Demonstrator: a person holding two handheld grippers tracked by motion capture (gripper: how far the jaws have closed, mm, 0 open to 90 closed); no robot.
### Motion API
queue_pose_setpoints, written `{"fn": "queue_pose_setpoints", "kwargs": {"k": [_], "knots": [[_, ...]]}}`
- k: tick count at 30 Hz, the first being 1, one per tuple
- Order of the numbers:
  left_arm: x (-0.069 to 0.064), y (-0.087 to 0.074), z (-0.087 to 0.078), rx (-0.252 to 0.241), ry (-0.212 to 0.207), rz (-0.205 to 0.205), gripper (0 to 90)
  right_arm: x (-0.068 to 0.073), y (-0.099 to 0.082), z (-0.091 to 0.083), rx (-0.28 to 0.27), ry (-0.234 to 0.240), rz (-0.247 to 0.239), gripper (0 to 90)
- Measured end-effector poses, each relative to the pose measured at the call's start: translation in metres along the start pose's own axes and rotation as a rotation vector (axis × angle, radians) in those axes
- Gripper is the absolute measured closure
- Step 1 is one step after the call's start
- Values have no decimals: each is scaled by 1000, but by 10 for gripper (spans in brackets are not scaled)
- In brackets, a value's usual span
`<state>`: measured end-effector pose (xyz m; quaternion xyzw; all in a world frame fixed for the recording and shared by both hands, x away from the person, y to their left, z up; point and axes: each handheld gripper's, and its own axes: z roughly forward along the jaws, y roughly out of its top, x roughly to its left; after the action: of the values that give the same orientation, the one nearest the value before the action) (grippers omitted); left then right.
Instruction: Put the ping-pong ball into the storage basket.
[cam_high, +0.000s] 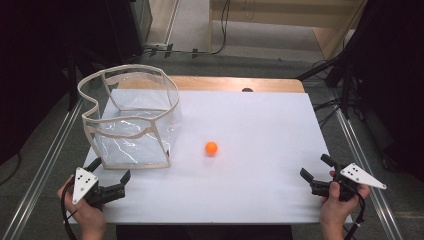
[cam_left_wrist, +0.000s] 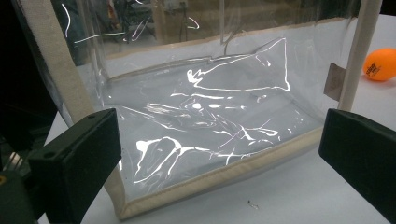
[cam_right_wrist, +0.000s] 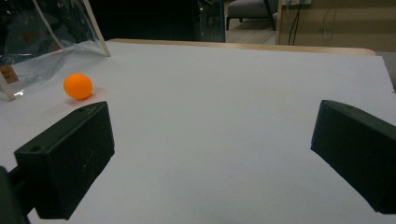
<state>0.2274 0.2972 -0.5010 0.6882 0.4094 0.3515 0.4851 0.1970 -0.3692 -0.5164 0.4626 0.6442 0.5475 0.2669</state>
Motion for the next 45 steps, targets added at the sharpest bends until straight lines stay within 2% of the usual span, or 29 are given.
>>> {"fn": "queue_pose_setpoints", "kwargs": {"k": [5, 6, 10, 13, 20, 24, 29, 45], "knots": [[0, 0, 0, 0, 2, 4, 0, 3, 3, 1, -5, 7, -9, 0], [0, 0, 0, -1, 2, 4, 0, 8, 6, 1, -6, 12, -13, 0], [-1, 0, 0, -2, 3, 4, 0, 16, 14, 3, 8, 12, -51, 0], [-1, 0, 0, 2, 7, 7, 0, 19, 19, 6, 20, 16, -61, 0], [-1, 0, 0, -1, 9, 6, 0, 25, 33, 8, 44, 66, -80, 0], [-1, 0, 0, -3, 9, 8, 0, 30, 38, 11, 75, 78, -101, 0], [-1, 0, 0, 1, 7, 6, 0, 31, 40, 18, 97, 97, -103, 0], [-1, 0, 0, 1, 7, 5, 0, 44, 65, 36, 123, 157, -148, 0]]}}
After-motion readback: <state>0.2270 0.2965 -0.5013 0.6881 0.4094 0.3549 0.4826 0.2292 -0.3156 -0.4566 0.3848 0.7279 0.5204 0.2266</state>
